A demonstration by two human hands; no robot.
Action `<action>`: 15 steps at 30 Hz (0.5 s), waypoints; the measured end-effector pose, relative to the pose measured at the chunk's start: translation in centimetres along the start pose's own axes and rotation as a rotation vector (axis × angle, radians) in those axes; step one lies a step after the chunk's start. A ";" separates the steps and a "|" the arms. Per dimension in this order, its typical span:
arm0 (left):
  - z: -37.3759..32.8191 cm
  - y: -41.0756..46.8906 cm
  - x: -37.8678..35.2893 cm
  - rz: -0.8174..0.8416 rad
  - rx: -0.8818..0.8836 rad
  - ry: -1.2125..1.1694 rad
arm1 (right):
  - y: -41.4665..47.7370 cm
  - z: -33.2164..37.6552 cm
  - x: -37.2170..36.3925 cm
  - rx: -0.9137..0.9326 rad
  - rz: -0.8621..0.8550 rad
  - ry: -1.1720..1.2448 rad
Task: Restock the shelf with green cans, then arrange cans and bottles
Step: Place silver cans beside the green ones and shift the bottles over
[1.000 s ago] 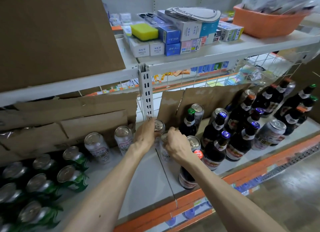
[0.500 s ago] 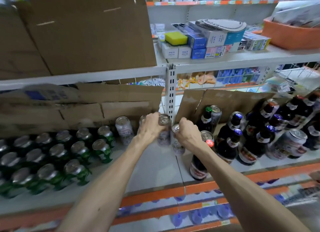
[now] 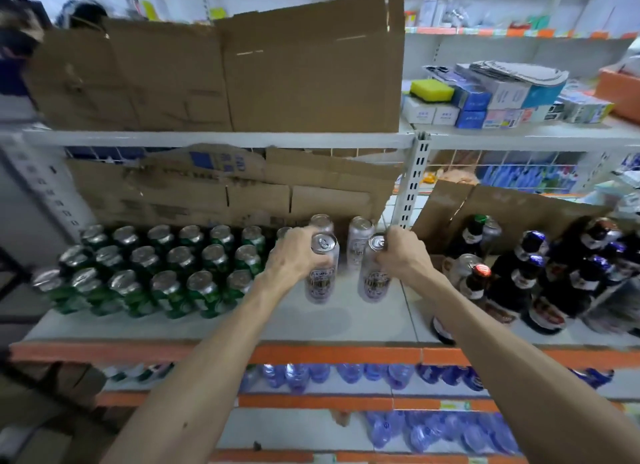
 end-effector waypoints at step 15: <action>1.2 1.0 0.7 0.050 0.061 -0.043 | 1.7 1.4 0.1 0.076 0.007 0.039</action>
Point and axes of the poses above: each hand's wrist, its own y-axis towards the middle knuckle, its own x-axis out of the back of the hand, z = x × y, the point moved 6 cm from there along y, towards the middle knuckle, and after that the axes turned 2 degrees about x, right-handed, at the moved point
